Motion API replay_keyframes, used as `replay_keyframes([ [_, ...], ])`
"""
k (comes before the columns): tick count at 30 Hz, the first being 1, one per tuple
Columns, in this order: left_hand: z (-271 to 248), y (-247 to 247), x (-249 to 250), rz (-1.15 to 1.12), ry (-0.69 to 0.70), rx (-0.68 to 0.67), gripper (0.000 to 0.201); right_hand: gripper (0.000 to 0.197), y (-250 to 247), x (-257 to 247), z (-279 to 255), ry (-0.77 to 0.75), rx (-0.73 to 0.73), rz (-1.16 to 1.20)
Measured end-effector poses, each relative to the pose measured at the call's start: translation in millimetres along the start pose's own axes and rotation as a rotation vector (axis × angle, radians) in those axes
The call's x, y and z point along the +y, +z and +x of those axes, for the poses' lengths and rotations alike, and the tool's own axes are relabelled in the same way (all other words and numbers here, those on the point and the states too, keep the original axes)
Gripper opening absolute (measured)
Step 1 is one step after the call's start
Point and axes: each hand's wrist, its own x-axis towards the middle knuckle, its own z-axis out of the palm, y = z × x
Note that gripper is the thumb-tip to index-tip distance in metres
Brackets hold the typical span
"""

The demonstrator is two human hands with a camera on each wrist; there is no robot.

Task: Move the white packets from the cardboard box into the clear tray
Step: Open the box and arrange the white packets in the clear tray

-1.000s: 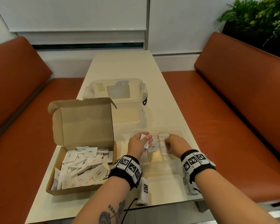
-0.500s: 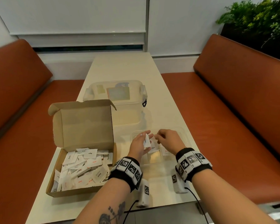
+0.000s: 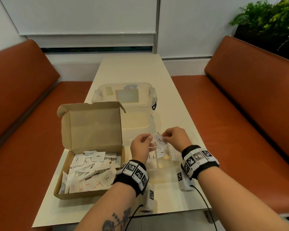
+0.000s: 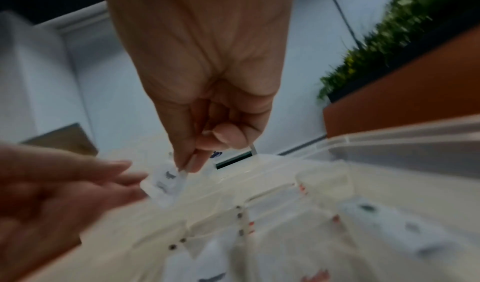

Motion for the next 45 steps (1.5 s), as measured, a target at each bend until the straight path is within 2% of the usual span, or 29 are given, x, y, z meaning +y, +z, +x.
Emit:
replay_keyframes([
  [2,2.9,-3.2,0.9,0.172,0.085,0.175,0.011,0.011,0.6,-1.0,-0.4,-0.001,-0.047,-0.128],
  [4,5.3,-7.0,3.1,0.328,0.102,0.266,0.013,0.016,4.2,-1.8,-2.4,-0.014,-0.104,-0.243],
  [8,5.8,-12.2,3.6,0.582,0.013,0.215,0.026,0.023,14.2,-5.9,-4.8,-0.045,-0.182,-0.426],
  [11,7.2,-15.7,4.1,0.603,-0.056,0.201,0.025,0.026,17.9,-7.9,-2.9,-0.049,-0.225,-0.532],
  [15,9.5,-18.1,5.6,0.611,-0.077,0.185,0.023,0.03,21.1,-7.5,0.2,-0.04,-0.253,-0.616],
  [19,10.1,-18.4,6.6,0.601,-0.082,0.188,0.022,0.024,25.8,-9.4,1.8,-0.045,-0.264,-0.645],
  [24,10.7,-19.4,7.0,0.606,-0.091,0.185,0.019,0.017,28.6,-9.4,2.3,-0.061,-0.254,-0.652],
  [29,10.6,-19.2,8.9,0.642,-0.097,0.179,0.02,0.02,30.5,-8.4,1.5,-0.065,-0.25,-0.649],
  [35,5.0,-19.2,13.1,0.628,-0.097,0.151,0.022,0.01,28.9,-8.9,1.1,-0.067,-0.23,-0.615],
  [37,2.6,-22.5,13.9,0.591,-0.097,0.146,0.02,0.003,27.8,-17.8,0.5,-0.081,-0.162,-0.554],
  [40,-1.0,-32.7,17.8,0.513,-0.074,0.168,0.019,0.012,29.2,-43.3,-1.9,-0.114,-0.06,-0.411],
  [45,-0.3,-69.1,37.3,0.407,-0.036,0.228,0.013,0.014,52.7,-94.8,-12.4,-0.217,-0.069,-0.199],
])
